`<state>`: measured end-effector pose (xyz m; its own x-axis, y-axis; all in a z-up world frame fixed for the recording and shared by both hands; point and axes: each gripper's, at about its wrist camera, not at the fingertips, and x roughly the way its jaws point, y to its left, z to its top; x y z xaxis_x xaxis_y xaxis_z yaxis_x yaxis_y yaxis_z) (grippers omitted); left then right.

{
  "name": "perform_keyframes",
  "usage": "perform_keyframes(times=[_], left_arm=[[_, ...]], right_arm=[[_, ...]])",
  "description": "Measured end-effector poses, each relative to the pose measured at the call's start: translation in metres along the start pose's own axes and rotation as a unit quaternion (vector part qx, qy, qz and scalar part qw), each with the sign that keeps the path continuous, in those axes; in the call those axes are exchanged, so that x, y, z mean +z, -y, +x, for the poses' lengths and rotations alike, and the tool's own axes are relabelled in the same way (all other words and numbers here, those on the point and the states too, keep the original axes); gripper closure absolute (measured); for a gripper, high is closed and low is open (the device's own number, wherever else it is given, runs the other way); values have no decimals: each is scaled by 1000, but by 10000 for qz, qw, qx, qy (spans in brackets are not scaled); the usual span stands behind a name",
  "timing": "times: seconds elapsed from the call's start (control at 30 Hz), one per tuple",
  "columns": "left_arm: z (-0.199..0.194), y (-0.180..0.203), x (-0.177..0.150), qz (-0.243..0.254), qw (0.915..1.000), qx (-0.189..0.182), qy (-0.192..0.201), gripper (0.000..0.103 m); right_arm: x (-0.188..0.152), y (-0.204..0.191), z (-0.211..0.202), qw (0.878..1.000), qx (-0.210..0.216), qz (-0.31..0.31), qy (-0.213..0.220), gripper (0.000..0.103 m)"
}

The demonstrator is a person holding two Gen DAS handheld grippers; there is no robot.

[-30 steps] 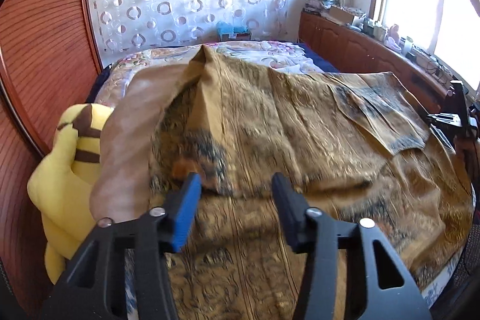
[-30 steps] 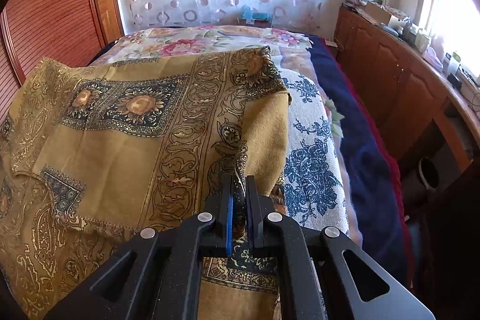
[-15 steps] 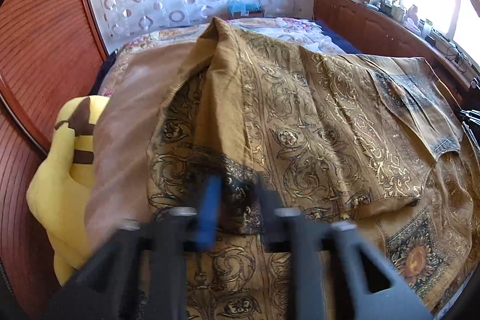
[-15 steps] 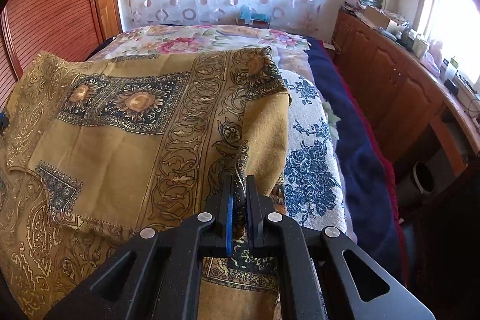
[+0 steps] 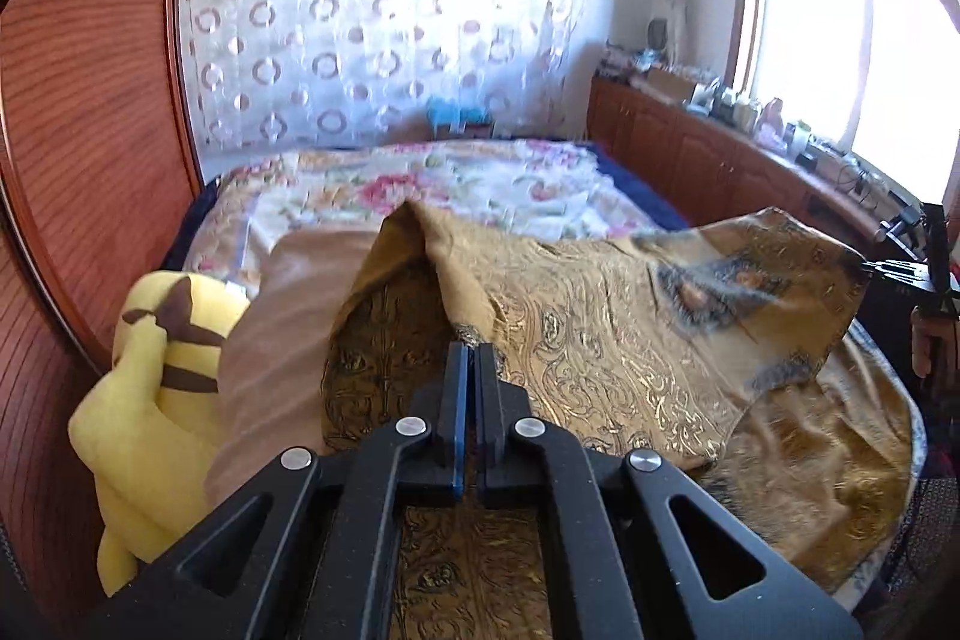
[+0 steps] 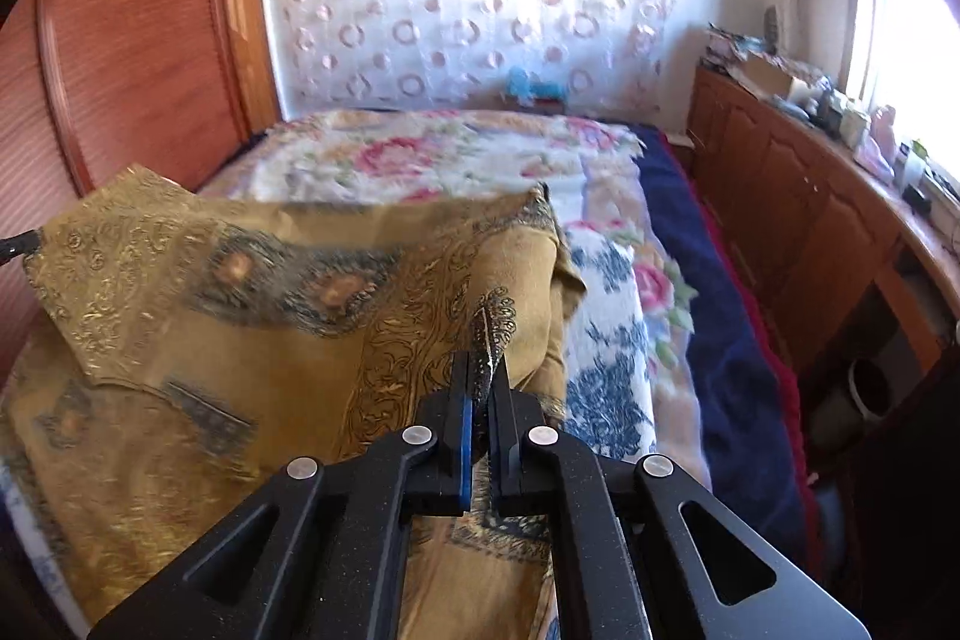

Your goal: Fold small clothes

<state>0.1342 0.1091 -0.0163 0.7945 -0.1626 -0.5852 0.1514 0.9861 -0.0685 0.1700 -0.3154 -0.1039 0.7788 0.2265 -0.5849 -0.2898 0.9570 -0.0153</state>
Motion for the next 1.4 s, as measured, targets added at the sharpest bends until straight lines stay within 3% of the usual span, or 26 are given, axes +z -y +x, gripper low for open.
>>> perform_keyframes(times=[0.3, 0.67, 0.83, 0.93, 0.97, 1.03, 1.13, 1.4], left_arm=[[-44, -4, -16, -74, 9996, -118, 228, 100], [-84, -23, -65, -443, 9984, -3, 361, 100], [-77, -27, -77, -508, 9984, 66, 254, 100], [-62, -27, -83, -579, 9983, -104, 11, 100], [-60, -26, -86, -576, 9983, -74, -53, 96], [-53, -22, -90, -518, 9985, -8, -164, 58], [-38, -17, -96, -439, 9981, -139, -397, 56], [6, -18, -112, -484, 9932, 56, -1053, 56]], right_arm=[[-17, -15, -67, 9985, 495, -146, 168, 100], [-50, -4, -121, 9976, 653, -232, 36, 100], [-47, -6, -133, 9976, 623, -301, 9, 100], [-50, -6, -126, 9980, 561, -282, -101, 100], [-50, -7, -124, 9980, 559, -266, -130, 100], [-49, -8, -120, 9980, 542, -267, -167, 100], [-46, -14, -112, 9978, 546, -302, -213, 100], [-47, -20, -110, 9976, 531, -395, -209, 100]])
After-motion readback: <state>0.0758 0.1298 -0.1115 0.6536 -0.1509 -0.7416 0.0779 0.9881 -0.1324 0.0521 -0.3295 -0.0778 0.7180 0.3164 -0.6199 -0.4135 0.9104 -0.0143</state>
